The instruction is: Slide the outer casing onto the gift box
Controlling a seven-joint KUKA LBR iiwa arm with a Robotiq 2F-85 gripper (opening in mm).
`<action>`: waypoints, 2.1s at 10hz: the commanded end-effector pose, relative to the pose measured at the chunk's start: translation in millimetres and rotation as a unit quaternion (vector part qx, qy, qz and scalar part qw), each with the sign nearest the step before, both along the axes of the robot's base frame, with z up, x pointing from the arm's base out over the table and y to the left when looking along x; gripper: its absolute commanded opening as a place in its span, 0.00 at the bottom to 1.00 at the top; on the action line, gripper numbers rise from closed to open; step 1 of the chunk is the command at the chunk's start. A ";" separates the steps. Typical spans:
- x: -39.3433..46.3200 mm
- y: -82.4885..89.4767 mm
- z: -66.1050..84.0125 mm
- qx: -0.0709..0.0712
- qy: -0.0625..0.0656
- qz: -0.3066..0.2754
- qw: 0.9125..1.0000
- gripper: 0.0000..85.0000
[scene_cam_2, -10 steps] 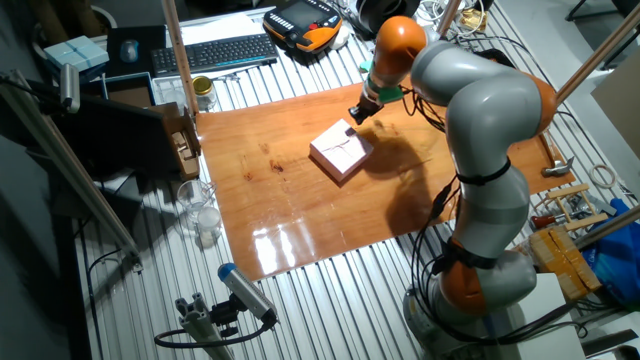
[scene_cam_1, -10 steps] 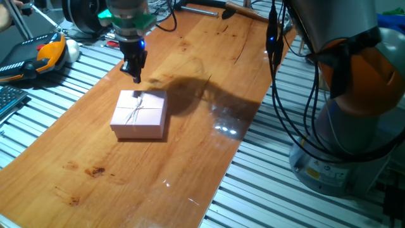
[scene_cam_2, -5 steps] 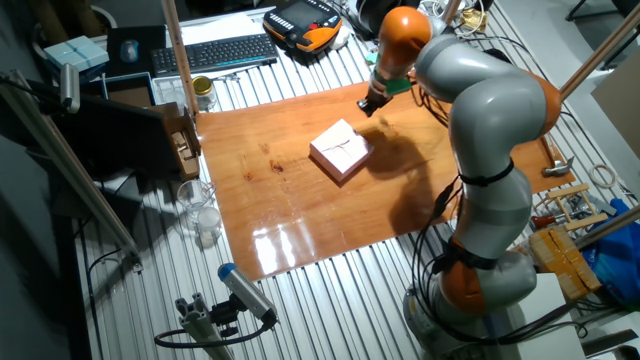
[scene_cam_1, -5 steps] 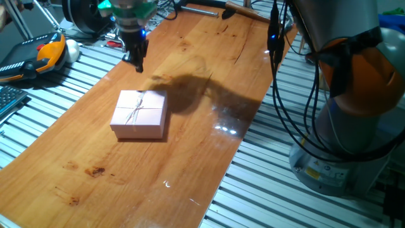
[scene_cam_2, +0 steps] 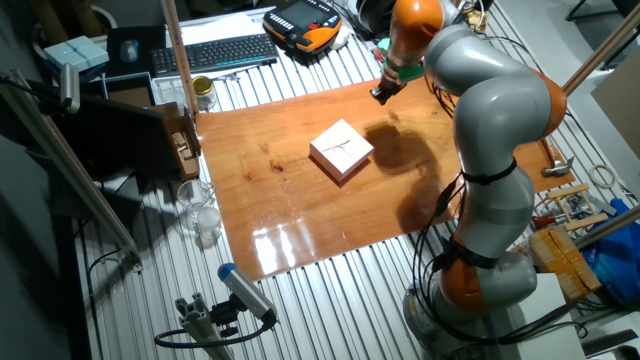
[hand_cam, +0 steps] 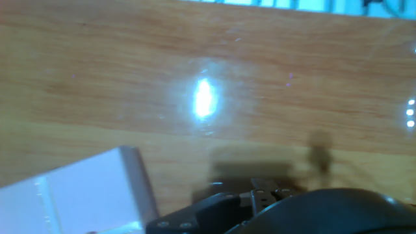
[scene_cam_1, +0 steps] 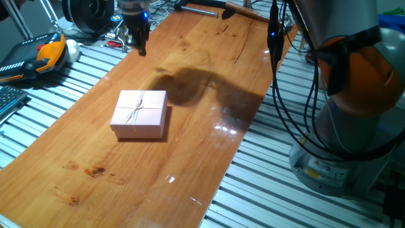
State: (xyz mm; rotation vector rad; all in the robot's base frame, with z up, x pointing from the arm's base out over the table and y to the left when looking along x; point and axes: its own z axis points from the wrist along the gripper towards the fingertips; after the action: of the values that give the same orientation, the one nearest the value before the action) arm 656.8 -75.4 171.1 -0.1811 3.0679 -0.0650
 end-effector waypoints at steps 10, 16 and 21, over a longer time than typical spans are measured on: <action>-23.9 15.9 38.7 0.004 -0.006 -0.020 1.000 0.00; -38.2 38.5 46.1 0.017 0.018 -0.027 0.999 0.00; -38.0 37.0 44.2 0.013 0.018 -0.025 0.999 0.00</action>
State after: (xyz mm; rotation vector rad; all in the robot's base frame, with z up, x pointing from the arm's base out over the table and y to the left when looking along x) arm 618.7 -38.2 215.2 -0.1056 3.1079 -0.0247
